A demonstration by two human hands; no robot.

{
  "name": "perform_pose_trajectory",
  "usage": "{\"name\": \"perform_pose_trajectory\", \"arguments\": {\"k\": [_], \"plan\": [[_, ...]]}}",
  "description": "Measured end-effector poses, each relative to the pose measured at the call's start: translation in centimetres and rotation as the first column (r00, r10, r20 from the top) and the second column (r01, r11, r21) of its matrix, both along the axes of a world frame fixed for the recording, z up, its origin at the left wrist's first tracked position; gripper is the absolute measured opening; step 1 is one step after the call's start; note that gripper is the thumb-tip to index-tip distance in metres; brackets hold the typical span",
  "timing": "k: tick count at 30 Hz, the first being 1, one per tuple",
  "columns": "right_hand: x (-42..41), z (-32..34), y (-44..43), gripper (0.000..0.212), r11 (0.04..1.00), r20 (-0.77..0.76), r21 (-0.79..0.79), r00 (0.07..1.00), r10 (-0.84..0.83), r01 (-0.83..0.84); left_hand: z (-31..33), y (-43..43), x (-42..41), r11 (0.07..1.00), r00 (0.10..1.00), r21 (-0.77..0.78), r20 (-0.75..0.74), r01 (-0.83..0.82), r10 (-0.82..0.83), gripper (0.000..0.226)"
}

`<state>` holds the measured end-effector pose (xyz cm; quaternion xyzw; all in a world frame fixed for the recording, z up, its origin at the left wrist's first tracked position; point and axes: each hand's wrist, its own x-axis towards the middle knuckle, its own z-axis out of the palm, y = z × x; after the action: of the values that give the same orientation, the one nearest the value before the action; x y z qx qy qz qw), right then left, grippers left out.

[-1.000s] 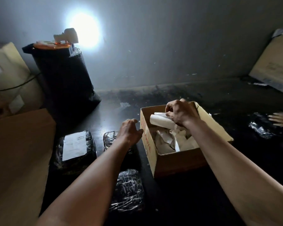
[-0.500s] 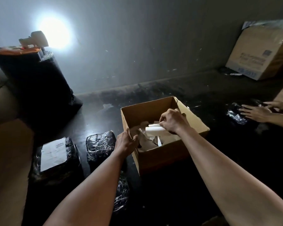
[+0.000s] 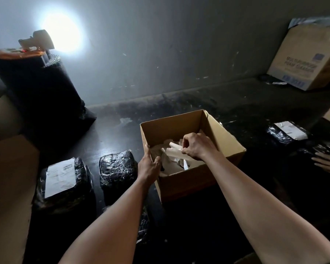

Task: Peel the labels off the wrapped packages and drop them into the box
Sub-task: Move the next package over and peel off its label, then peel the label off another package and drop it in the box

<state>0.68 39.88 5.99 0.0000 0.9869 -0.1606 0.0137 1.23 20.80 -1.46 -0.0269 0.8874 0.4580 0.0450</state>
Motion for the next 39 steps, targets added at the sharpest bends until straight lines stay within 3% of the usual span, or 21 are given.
{"name": "perform_pose_trajectory", "arguments": {"k": [14,20,30,34,39], "plan": [[-0.5,-0.2,-0.4,0.010,0.999,0.067,-0.025,0.997,0.034,-0.033,0.0,0.2,0.1,0.999,0.999,0.035,0.000,-0.035,0.035,0.069],[-0.7,1.1,-3.3,0.031,0.995,0.117,-0.021,0.989,0.095,-0.093,1.9,-2.3,-0.7,0.996,0.998,-0.059,-0.012,-0.067,0.066,0.064],[-2.2,1.6,-12.4,0.059,0.959,0.152,-0.026,0.947,0.284,-0.283,4.2,-12.5,0.1,0.918,0.993,-0.382,-0.085,-0.108,0.081,0.069],[-2.3,0.0,-15.8,0.045,0.936,0.146,-0.031,0.924,0.352,-0.352,3.1,-15.3,0.6,0.905,0.996,-0.416,-0.045,-0.091,0.079,0.071],[-3.7,-4.4,-18.4,0.029,0.930,0.250,-0.016,0.899,0.359,-0.367,0.2,-17.2,0.8,0.904,0.998,-0.427,0.033,-0.030,0.049,0.068]]}}
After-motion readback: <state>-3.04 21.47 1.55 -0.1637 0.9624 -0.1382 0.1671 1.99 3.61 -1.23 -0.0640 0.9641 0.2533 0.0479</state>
